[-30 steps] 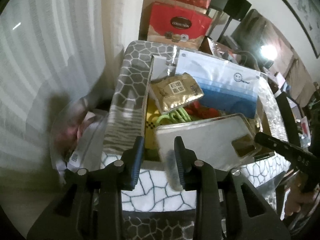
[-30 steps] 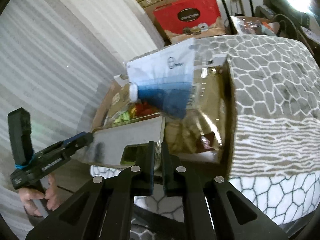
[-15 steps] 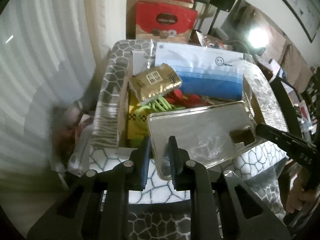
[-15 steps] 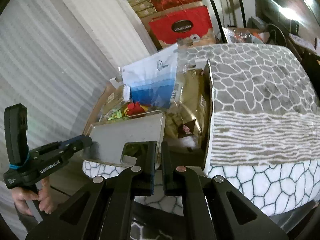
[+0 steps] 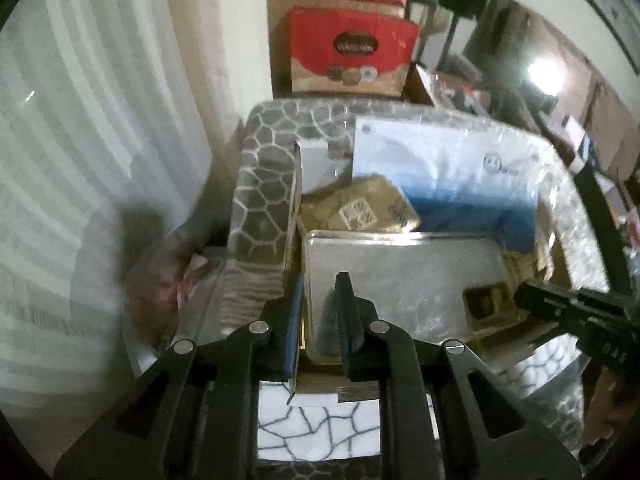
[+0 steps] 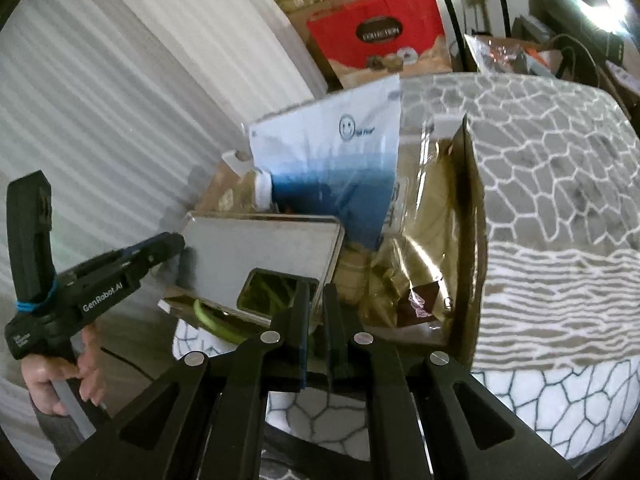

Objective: Organize objects
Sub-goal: 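Lower the clear lid into the tray in front of the white-blue bag, then release the lid and push the white-blue bag down with the right gripper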

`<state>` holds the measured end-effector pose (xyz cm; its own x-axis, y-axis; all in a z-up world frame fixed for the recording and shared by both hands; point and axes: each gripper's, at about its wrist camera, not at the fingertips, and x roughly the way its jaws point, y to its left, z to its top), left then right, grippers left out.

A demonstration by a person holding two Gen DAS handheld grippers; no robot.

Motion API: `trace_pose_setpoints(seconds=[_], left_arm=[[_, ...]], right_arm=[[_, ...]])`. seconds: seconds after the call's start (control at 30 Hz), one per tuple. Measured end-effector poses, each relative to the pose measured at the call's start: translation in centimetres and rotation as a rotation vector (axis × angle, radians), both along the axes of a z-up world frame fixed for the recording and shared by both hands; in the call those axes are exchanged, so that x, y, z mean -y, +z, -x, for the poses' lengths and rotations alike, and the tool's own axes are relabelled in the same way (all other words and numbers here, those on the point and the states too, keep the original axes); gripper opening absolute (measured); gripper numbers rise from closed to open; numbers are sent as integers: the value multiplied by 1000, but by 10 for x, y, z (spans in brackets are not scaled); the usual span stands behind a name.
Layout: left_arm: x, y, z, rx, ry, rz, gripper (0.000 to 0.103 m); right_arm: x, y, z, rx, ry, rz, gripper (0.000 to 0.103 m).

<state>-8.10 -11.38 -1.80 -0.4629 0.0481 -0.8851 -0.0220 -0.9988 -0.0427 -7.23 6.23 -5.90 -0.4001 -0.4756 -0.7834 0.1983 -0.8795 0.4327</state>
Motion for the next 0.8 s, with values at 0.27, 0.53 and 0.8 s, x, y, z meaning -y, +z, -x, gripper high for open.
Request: trace_pose_setpoints(seconds=[0.27, 0.53, 0.8], left_arm=[[-18, -15, -3, 11, -27, 81, 15], [4, 11, -9, -33, 7, -128, 40], [28, 14, -4, -52, 79, -123, 51]], right_arm=[[5, -8, 1, 3, 28, -83, 6], [-11, 22, 0, -2, 48, -12, 34], [-44, 50, 33, -89, -37, -79, 43]])
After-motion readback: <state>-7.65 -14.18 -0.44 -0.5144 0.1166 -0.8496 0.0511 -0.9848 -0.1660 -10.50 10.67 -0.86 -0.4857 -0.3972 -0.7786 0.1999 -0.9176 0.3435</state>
